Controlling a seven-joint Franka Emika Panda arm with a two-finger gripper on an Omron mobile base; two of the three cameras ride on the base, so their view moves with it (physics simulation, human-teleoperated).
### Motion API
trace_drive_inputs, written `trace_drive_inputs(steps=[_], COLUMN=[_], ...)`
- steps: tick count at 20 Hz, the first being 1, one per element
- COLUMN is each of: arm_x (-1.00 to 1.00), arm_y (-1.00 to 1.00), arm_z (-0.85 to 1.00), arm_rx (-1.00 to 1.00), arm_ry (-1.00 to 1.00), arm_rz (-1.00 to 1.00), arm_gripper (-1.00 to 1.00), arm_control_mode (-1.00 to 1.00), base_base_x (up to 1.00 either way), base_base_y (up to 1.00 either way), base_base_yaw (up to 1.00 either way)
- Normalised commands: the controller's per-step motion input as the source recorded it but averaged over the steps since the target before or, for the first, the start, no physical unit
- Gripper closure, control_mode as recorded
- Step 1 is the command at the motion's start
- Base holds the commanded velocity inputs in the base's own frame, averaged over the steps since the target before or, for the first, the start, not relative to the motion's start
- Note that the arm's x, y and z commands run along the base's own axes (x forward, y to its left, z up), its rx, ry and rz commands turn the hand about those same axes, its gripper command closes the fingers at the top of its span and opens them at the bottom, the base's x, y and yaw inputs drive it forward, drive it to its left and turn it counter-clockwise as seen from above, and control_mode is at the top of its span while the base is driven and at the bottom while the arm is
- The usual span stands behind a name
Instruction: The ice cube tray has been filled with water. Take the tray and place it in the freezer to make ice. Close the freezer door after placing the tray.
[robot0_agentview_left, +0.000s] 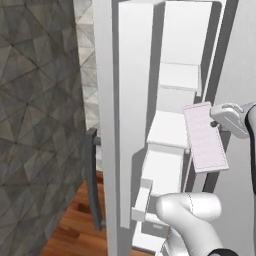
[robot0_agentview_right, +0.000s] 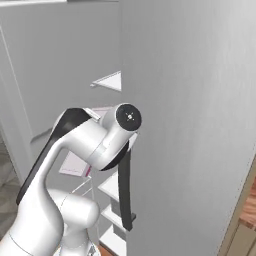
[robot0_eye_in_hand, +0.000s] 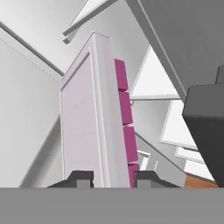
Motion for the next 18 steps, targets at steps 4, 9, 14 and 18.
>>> trace_drive_inputs(steps=[4,9,14,18], arm_x=[0.0,0.0,0.0,0.0], arm_y=[0.0,0.0,0.0,0.0], arm_z=[0.0,0.0,0.0,0.0], arm_rx=[0.0,0.0,0.0,0.0], arm_ry=[0.0,0.0,0.0,0.0], arm_rz=[0.0,0.0,0.0,0.0], arm_gripper=[1.0,1.0,1.0,1.0], arm_control_mode=[1.0,1.0,1.0,1.0], base_base_x=[0.05,0.0,0.0,0.0], base_base_y=[0.26,0.38,0.43,0.41], base_base_yaw=[-0.23,-0.23,-0.22,-0.21])
